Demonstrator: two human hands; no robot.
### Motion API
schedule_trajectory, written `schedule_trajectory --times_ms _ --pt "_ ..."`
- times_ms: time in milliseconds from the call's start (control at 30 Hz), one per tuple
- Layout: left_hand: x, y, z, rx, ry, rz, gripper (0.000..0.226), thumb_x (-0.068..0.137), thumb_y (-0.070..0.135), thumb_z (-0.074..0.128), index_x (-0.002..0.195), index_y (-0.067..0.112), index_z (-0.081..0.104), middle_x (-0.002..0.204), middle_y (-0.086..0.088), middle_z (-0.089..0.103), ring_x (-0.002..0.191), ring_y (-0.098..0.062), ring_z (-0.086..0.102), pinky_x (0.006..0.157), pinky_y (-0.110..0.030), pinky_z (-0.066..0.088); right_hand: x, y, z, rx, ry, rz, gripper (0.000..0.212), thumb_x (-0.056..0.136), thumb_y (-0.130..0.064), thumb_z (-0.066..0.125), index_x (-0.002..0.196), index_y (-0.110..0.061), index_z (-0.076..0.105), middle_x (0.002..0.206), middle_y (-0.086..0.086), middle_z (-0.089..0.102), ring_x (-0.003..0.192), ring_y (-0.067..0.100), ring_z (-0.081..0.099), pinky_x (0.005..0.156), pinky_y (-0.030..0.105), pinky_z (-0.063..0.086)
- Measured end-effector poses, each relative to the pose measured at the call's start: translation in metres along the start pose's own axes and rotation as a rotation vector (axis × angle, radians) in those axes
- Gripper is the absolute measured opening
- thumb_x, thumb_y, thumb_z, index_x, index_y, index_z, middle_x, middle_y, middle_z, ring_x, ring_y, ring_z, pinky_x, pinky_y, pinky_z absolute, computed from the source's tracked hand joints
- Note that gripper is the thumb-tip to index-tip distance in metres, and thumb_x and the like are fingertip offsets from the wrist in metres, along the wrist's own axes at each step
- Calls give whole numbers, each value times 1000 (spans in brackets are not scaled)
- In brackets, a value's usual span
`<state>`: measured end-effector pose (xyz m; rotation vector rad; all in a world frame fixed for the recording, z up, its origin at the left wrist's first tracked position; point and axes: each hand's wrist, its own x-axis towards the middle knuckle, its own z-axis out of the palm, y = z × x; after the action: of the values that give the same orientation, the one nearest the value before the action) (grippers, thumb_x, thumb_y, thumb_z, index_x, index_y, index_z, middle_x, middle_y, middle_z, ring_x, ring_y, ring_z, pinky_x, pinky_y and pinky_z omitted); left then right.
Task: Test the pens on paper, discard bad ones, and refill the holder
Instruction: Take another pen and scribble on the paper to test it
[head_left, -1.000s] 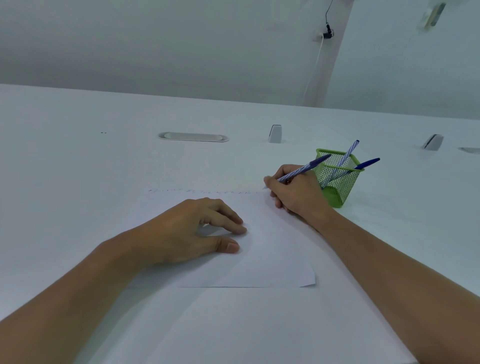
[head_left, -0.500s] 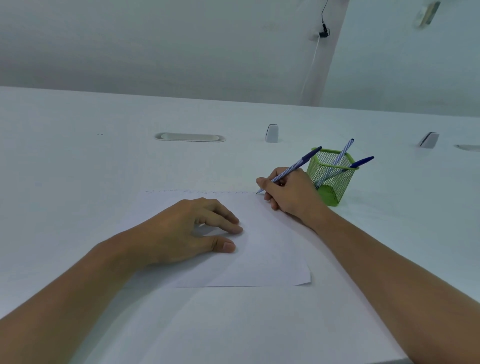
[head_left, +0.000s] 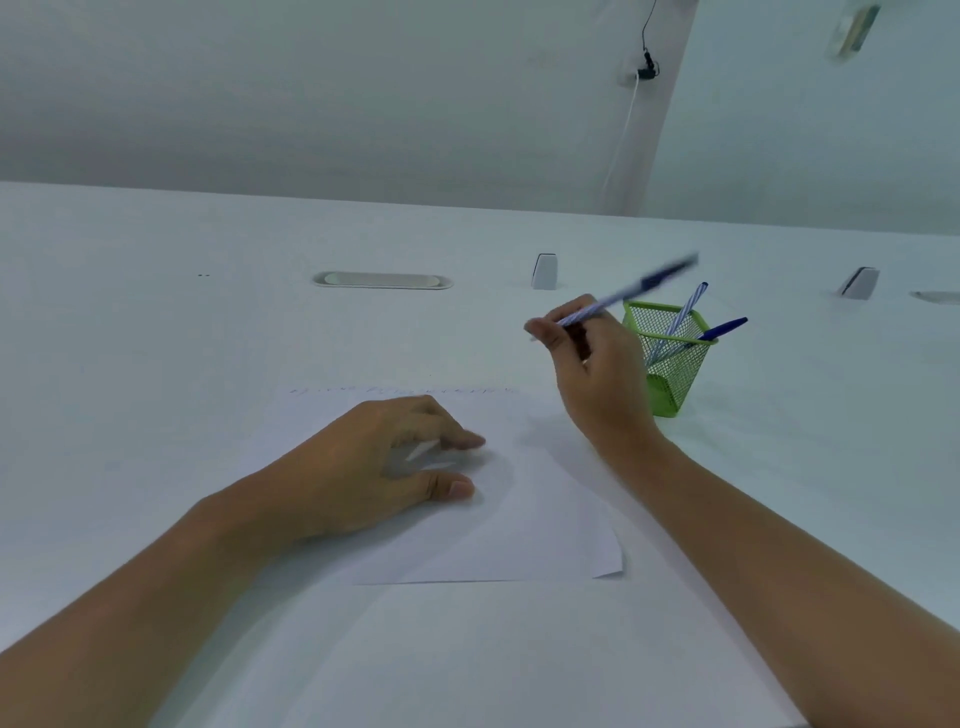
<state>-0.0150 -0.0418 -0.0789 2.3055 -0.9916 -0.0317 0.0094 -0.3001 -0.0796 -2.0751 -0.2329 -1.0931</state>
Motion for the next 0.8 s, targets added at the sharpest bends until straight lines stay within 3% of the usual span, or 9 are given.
schedule_trajectory --times_ms 67,133,200,300,433,533,667,800 --pt "1 2 -1 -73 170 18 51 86 61 67 135 48 60 115 22 69 114 1 63 98 -23 48 -2 1 4 -83 -3 -161 40 107 -34 53 84 -3 61 83 9 59 76 19 54 72 30 41" --pt "4 5 -3 -142 356 20 61 86 58 63 144 44 50 105 16 72 103 -5 68 84 -19 50 -5 1 9 -294 -58 -332 45 109 -38 45 86 -5 64 87 12 57 80 32 54 74 42 42" --pt "6 7 -7 -160 510 6 60 91 51 62 147 37 45 99 13 73 90 -7 71 70 -14 48 -8 -2 14 -453 -124 -459 41 108 -39 49 88 -8 68 90 9 60 82 33 55 77 44 42" --pt "4 4 -9 -135 646 22 44 99 31 63 142 28 53 94 11 73 80 -10 72 69 -11 47 -8 -4 16 -524 -138 -601 30 105 -35 60 87 -13 69 91 2 64 87 28 59 86 39 40" --pt "5 -8 -11 56 690 140 18 95 15 72 113 15 75 89 8 73 76 -9 67 73 -23 51 -11 -7 18 -524 -126 -659 22 105 -31 61 103 -16 77 88 -4 72 92 28 66 90 42 40" --pt "5 -17 -12 115 676 159 19 88 10 81 107 13 80 91 5 74 80 -10 68 77 -27 53 -15 -10 19 -538 -176 -690 23 104 -28 62 115 -16 78 78 -5 70 84 26 61 82 39 39" --pt "4 -20 -13 129 668 75 14 88 12 81 102 15 82 82 5 74 72 -16 69 69 -38 55 -14 -15 19 -563 -190 -692 10 99 -22 72 102 -15 79 71 -3 65 80 28 56 75 36 34" --pt "7 -15 -9 182 638 14 10 99 16 68 98 16 78 73 5 69 62 -13 62 59 -32 48 -11 -21 19 -567 -133 -661 2 95 -16 77 94 -15 79 70 -2 65 78 28 56 73 35 36"
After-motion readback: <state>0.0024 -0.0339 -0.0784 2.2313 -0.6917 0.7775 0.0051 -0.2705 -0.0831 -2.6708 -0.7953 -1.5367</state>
